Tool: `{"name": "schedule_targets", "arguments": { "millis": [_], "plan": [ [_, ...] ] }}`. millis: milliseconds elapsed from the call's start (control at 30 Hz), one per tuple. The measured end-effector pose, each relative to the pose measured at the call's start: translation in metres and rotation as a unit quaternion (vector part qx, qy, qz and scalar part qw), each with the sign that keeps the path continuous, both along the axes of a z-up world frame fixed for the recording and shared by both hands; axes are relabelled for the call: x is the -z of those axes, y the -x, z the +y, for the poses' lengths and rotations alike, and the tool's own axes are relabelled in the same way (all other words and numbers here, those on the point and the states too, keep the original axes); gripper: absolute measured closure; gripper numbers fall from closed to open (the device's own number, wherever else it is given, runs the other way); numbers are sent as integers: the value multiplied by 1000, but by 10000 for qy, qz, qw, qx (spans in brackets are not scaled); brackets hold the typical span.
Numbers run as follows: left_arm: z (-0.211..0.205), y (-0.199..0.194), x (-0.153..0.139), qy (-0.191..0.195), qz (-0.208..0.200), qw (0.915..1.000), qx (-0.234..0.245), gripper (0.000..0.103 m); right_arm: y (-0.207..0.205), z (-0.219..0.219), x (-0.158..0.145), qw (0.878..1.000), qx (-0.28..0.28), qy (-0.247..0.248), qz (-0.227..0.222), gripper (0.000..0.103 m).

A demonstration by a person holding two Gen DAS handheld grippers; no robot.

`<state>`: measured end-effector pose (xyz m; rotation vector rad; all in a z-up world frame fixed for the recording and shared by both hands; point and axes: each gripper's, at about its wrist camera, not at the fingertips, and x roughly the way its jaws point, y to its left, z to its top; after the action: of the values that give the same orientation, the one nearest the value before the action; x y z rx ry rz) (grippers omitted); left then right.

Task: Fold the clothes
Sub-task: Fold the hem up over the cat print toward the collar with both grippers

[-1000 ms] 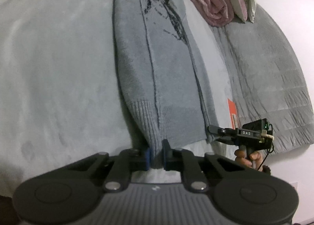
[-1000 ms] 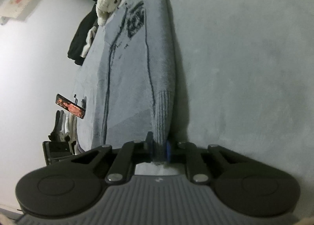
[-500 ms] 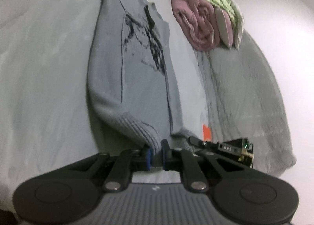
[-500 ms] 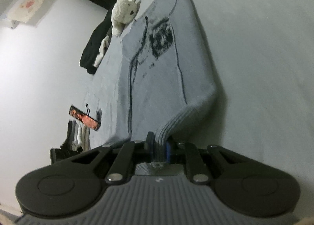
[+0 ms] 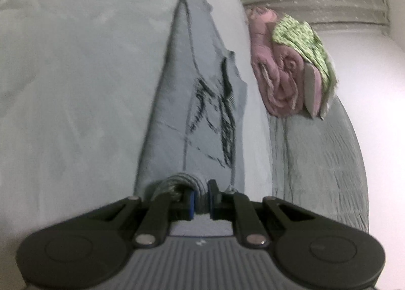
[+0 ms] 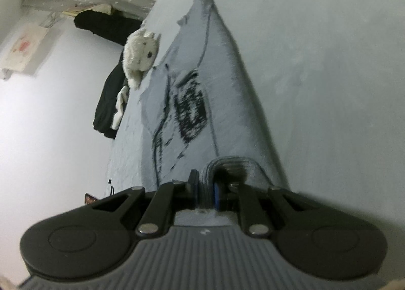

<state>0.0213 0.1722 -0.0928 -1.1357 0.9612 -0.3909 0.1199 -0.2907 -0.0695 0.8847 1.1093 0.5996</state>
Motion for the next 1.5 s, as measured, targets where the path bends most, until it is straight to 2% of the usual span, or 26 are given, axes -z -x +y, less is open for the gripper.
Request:
{"name": "schedule_targets", "arguments": {
  "millis": [133,233,267,367,433,500,567,700,800,900,1000,1167,1367,1500],
  "plan": [
    [5,-5,5,-20,94,9999,-88,93,-11,-1,4,9999,16,-134,31,88],
    [11,-7,7,108,176,9997,-162,90,-13,-8,8,9982,205,-536,184,82],
    [12,-7,6,143,144,9996,-182,88,-14,-10,10,9971,268,-673,230,78],
    [13,-6,-1,145,-52,9995,-284,71,-13,-20,8,9924,478,-1120,170,59],
    [14,-5,-6,210,-165,9990,-359,68,-12,-27,3,9898,639,-1272,41,58],
    [17,-3,-11,233,-249,9984,-449,67,-10,-31,-5,9897,781,-1192,-130,58],
    [16,-2,-20,75,-355,9981,-493,67,-7,-34,-12,9904,880,-1017,-315,58],
    [12,-8,-43,-736,-559,9950,-382,67,-2,-30,-23,9933,823,-447,-672,58],
    [9,-10,-51,-1427,-645,9875,-175,67,1,-21,-24,9948,578,85,-832,58],
    [7,-6,-44,-1797,-667,9815,3,67,2,-16,-20,9942,348,461,-910,60],
    [4,-4,-35,-1825,-669,9809,117,67,3,-11,-19,9927,177,641,-1005,60],
    [-9,-3,-36,-1908,-939,9767,274,68,3,-2,-20,9898,3,829,-1158,62],
    [-19,-5,-38,-2333,-1036,9660,404,77,3,7,-19,9836,-155,1229,-1314,70],
    [-26,-3,-43,-2637,-1175,9560,525,77,7,6,-27,9766,-124,1517,-1522,70]
  ]
}}
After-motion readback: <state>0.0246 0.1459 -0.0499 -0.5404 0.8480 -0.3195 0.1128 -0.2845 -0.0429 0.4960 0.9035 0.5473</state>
